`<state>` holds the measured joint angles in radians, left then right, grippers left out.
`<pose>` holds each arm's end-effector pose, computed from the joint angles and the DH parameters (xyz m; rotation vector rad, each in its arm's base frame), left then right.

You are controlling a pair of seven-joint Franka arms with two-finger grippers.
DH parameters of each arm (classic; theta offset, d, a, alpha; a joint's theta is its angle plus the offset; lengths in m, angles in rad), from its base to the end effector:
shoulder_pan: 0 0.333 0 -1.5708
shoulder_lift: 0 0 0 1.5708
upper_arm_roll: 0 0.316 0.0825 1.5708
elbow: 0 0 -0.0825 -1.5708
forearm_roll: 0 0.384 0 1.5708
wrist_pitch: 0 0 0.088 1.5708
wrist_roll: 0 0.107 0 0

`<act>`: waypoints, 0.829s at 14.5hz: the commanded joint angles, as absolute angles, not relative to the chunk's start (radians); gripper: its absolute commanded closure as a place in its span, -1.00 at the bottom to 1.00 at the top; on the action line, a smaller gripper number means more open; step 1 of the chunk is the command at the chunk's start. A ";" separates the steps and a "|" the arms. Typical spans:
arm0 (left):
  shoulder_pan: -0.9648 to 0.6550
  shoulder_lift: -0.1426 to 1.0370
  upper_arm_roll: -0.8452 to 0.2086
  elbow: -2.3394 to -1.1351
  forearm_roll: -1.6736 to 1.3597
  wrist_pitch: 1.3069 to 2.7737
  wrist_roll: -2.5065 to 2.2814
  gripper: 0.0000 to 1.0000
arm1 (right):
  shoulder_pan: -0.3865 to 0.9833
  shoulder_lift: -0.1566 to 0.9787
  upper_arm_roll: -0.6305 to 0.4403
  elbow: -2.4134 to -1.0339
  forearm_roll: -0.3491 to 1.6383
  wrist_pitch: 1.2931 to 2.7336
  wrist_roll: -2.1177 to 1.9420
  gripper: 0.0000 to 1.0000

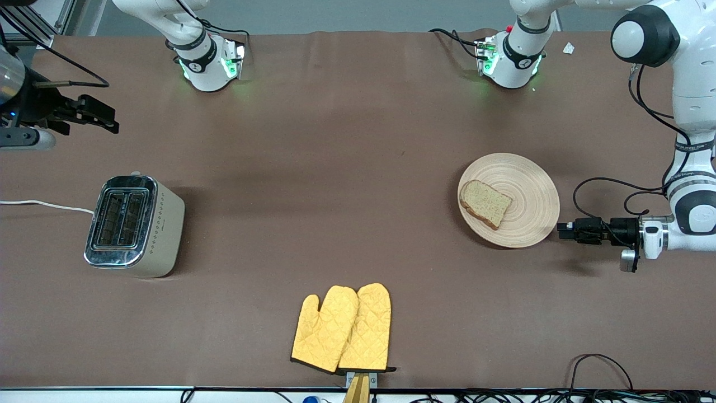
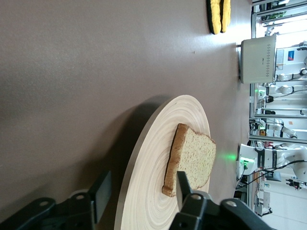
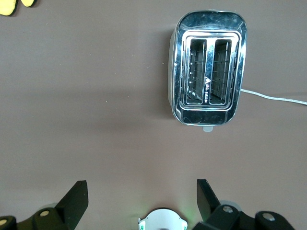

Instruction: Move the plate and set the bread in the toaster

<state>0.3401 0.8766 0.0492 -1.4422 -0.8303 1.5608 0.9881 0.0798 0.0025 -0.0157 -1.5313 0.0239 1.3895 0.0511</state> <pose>0.6299 0.1671 0.1561 2.0949 -0.2804 -0.0839 0.5344 0.0372 0.6269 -3.1179 -0.0243 0.2271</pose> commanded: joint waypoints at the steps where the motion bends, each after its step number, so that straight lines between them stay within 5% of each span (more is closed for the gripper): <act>1: 0.345 0.896 0.054 -1.422 -0.789 1.537 1.046 -0.19 | 0.077 -0.005 -0.018 -1.617 0.076 1.457 0.071 -1.00; 8: 0.344 0.913 0.052 -1.434 -0.707 1.514 1.074 0.05 | 0.115 -0.008 -0.018 -1.666 0.133 1.500 0.228 -1.00; 12: 0.342 0.913 0.052 -1.446 -0.703 1.508 1.072 0.49 | 0.117 -0.008 -0.018 -1.690 0.175 1.519 0.282 -1.00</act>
